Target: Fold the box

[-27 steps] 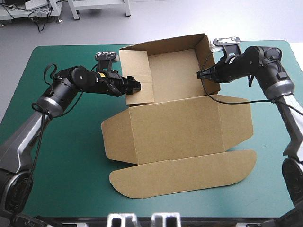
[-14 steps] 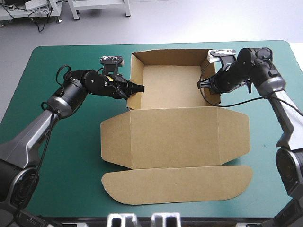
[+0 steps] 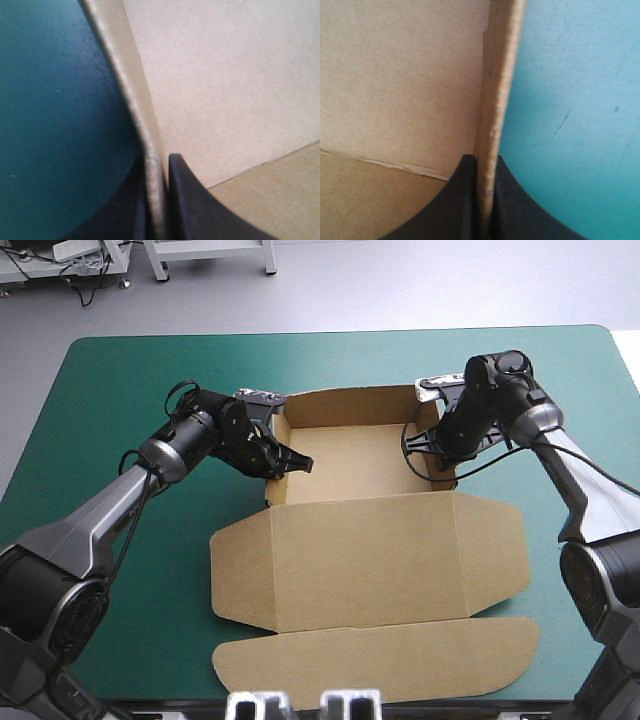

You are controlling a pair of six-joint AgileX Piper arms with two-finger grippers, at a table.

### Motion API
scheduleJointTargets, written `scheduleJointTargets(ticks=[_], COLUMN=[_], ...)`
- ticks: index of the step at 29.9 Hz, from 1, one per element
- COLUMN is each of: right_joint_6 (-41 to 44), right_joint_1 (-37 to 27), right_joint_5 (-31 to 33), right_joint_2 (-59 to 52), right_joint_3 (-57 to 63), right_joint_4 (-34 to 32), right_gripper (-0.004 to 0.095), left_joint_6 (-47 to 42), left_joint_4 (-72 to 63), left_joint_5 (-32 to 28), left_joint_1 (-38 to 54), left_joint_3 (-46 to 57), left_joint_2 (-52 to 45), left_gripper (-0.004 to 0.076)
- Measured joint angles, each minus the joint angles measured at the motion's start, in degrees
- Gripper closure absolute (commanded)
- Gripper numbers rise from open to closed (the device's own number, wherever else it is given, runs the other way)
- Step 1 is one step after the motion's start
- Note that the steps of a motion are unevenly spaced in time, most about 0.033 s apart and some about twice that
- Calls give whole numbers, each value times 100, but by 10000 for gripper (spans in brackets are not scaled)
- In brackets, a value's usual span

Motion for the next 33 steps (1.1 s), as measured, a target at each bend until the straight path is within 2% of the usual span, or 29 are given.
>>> scheduleJointTargets(ticks=[8,18,21,24,27,30,31,33], right_joint_6=[201,233,238,240,123,-154,-204,-282], right_joint_1=[34,34,34,34,34,34,34,34], right_joint_5=[-30,-7,-19,-36,-80,-119,-133,-132], right_joint_2=[134,253,317,342,348,360,360,372], right_joint_3=[0,0,0,0,0,0,0,0], right_joint_4=[100,-136,-64,-38,-38,-57,-57,-101], right_gripper=[923,923,922,894,766,546,433,277], left_joint_6=[-24,-64,-75,-14,64,201,224,246], left_joint_4=[361,507,609,629,715,762,776,819], left_joint_5=[669,615,685,727,822,857,857,857], left_joint_1=[-62,-172,-189,-189,-200,-200,-200,-206], left_joint_3=[-616,-655,-677,-684,-689,-689,-689,-689], left_joint_2=[223,511,586,609,609,609,609,609], left_gripper=[734,733,690,591,465,342,312,289])
